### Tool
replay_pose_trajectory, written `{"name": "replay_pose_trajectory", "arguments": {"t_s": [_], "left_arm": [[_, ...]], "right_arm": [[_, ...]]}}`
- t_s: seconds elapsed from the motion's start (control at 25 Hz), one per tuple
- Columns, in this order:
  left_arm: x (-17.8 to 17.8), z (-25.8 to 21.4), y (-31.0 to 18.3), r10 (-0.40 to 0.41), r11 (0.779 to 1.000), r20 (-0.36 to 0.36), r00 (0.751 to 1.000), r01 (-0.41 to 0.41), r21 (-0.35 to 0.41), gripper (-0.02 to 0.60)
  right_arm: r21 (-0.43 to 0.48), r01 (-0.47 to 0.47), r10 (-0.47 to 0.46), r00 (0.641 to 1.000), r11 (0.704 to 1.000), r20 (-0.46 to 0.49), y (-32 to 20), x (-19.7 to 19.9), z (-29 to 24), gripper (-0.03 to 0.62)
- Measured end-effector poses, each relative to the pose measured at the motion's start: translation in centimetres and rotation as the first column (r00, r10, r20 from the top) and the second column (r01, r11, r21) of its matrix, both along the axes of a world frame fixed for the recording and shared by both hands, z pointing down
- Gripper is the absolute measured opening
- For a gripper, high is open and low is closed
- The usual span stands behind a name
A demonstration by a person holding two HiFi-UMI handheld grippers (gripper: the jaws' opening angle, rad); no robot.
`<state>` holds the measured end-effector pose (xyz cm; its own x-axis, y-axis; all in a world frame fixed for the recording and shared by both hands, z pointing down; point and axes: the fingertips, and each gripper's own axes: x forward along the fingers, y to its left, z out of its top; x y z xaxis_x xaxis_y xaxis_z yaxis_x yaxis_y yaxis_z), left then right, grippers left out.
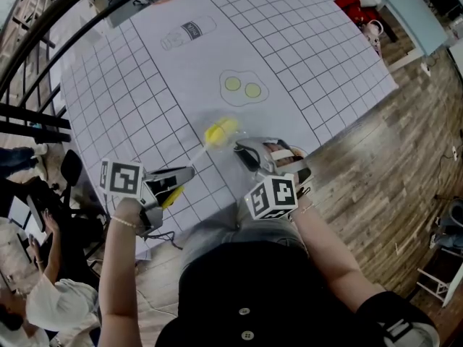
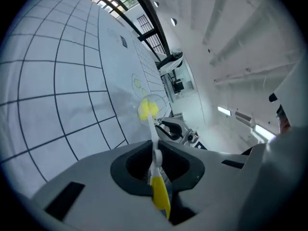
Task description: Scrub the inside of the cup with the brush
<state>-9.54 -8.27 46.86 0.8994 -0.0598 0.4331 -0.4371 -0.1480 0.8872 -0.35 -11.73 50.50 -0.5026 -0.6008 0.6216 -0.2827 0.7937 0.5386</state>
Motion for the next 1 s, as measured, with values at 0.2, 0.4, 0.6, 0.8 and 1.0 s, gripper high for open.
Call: {"name": "replay_pose_trajectory", "arguments": {"t_s": [0.2, 0.4, 0.6, 0.8, 1.0], "left_arm": [[0.4, -0.2, 0.8, -0.124, 0.982, -0.109, 0.986, 0.107, -0.156, 0.049], [1.0, -1.2, 1.0, -0.174, 0.969, -0.230, 0.957, 0.125, -0.215, 0.049], [1.2, -2.0, 0.8, -0.267, 0.939, -0.351, 0.897, 0.162, -0.303, 0.051], [1.1, -2.7, 0.5, -0.297, 0.937, -0.417, 0.859, 0.179, -0.300, 0.062], [1.1, -2.3, 0.7, -0.203, 0.970, -0.326, 0.923, 0.144, -0.197, 0.062]], "right_arm": [[0.003, -0.001, 0.001, 1.000, 1.000, -0.002, 0.0, 0.0, 0.2, 0.055], [-0.004, -0.009, 0.009, 1.000, 1.000, 0.005, 0.0, 0.1, 0.2, 0.054], [-0.009, -0.010, 0.010, 1.000, 1.000, 0.006, -0.1, 0.4, 0.4, 0.052], [-0.016, -0.014, 0.014, 1.000, 1.000, 0.013, -0.1, 0.4, 0.4, 0.051], [-0.023, -0.008, 0.008, 1.000, 1.000, 0.009, 0.0, 0.3, 0.5, 0.051]]}}
